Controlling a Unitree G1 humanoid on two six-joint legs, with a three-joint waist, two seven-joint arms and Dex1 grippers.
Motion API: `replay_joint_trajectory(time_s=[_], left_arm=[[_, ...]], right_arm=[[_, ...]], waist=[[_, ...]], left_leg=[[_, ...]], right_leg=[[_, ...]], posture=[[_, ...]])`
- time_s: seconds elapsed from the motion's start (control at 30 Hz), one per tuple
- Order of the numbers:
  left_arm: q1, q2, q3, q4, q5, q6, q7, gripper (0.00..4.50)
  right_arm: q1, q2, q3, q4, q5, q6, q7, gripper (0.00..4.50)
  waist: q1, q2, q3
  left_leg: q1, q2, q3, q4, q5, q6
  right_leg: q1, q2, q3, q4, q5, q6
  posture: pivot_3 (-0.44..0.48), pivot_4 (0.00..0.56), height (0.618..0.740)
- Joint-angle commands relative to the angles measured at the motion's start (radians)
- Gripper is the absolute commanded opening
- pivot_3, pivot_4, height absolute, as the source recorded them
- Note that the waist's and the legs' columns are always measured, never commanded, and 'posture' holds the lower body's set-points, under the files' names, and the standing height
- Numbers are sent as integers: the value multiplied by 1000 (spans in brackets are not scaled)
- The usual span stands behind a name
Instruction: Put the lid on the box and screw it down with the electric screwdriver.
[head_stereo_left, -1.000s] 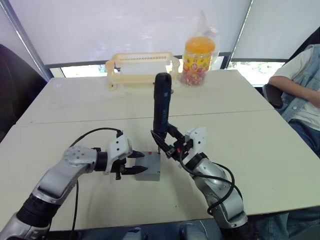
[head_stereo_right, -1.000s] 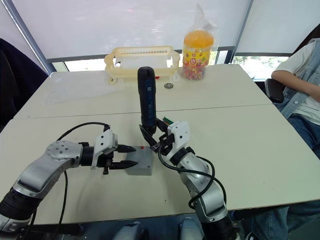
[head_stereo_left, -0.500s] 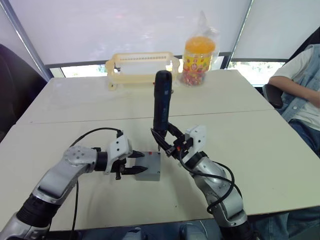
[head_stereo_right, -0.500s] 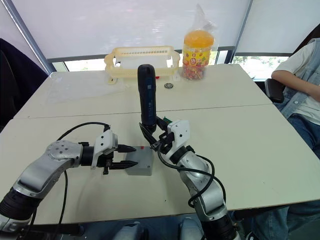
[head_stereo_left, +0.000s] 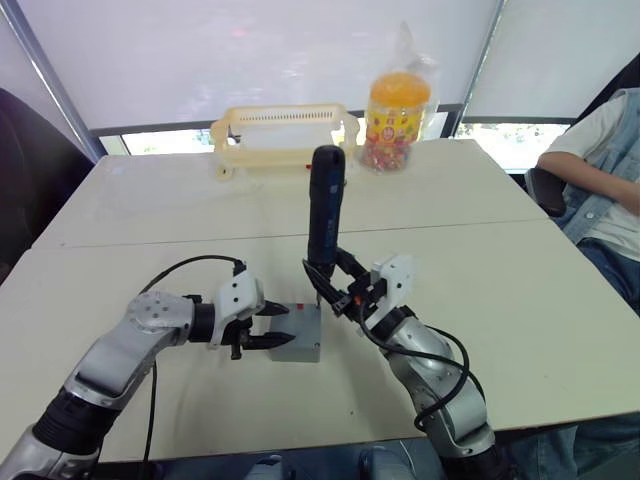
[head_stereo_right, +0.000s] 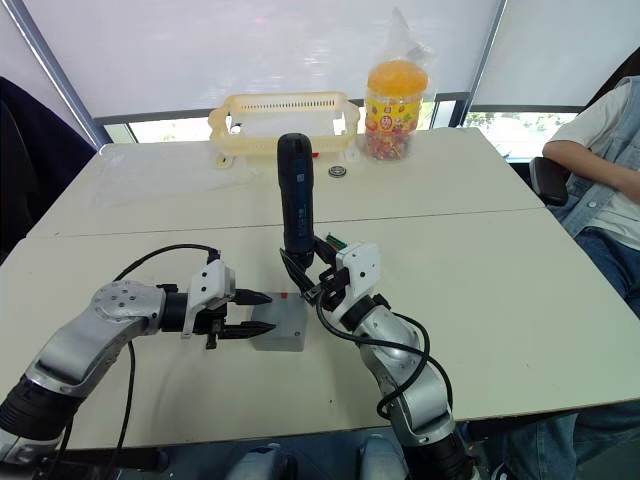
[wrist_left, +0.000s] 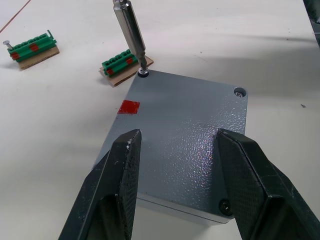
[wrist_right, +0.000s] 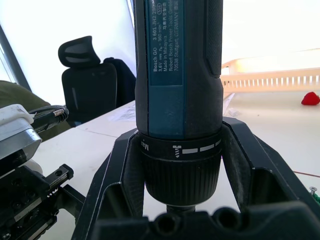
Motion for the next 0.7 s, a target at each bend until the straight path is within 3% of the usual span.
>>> replay_joint_trajectory(time_s=[0.03,0.7], left_arm=[[28,13,-36,36,57,15,4,2405],[38,17,-33,25,55,20,9,2405]], right_arm=[[-17,15,7,-17,-7,-51,3,1784],[-34,-5,39,129,-159,-226,-13,1784]], waist=[[0,0,0],[0,0,0]], left_leg=[[0,0,0,0,0,0],[2,0,0,-3,0,-1]], right_leg=[[0,0,0,0,0,0],[0,0,0,0,-1,-1]], posture=[[0,150,740],[0,150,740]])
